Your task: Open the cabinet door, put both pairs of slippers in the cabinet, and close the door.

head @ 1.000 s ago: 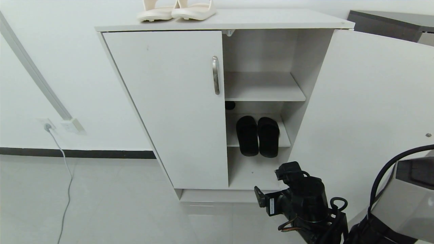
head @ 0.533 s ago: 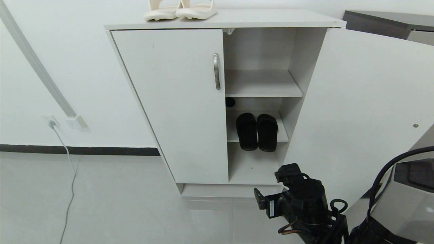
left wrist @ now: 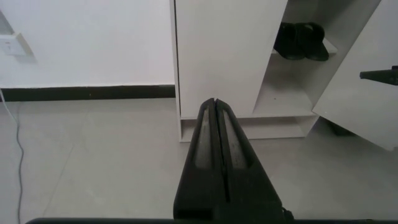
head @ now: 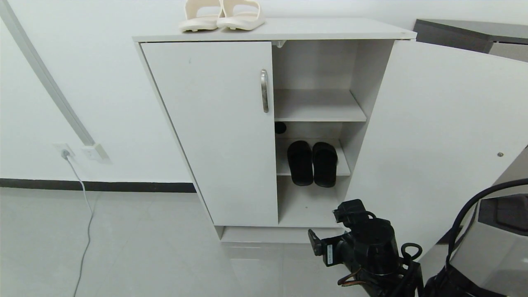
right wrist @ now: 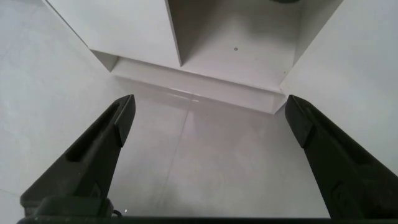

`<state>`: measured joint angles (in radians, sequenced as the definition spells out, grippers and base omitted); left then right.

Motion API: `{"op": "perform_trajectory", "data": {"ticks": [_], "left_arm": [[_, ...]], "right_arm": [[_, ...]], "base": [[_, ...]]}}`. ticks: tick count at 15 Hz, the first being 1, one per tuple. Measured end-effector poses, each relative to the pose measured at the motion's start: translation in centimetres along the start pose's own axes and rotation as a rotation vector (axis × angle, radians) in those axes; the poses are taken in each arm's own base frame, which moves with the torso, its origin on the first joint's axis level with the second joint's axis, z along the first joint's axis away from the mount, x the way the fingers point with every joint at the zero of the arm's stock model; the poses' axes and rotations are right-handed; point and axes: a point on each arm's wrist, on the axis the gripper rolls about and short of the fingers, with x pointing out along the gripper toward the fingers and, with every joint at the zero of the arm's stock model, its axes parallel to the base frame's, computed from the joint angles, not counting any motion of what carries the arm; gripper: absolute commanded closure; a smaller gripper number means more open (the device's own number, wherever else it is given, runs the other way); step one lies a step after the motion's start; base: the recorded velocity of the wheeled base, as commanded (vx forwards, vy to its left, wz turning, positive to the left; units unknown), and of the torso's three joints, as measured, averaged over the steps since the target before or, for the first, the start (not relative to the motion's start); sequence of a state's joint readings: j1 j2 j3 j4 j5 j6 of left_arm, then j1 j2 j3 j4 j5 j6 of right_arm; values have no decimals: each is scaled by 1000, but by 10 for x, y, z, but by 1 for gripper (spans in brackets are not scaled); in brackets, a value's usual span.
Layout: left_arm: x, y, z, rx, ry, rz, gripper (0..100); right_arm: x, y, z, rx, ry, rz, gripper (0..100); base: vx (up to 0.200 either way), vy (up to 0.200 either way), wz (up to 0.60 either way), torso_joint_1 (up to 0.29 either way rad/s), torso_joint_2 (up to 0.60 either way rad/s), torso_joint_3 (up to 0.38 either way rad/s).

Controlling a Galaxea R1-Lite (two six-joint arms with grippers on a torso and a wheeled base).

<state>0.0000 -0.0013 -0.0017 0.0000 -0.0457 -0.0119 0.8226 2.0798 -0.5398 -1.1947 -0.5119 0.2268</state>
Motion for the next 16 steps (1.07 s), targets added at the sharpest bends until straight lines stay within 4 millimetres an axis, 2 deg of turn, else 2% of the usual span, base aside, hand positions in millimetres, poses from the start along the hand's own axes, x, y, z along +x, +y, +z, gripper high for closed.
{"op": "perform_trajectory", "data": {"ticks": [5,14,16], "left_arm": [[0,0,0,1,0,1,100],[0,0,0,4,0,1,100],[0,0,0,3,0,1,100]], "right_arm": [[0,-1,-1,-2,3,-2,0],[5,-3,1,18,-27,-5,0],[5,-3,0,18,-26,-5,0]], "base": [[0,0,0,0,2,182],[0,0,0,1,1,7],[0,200,0,2,0,2]]}}
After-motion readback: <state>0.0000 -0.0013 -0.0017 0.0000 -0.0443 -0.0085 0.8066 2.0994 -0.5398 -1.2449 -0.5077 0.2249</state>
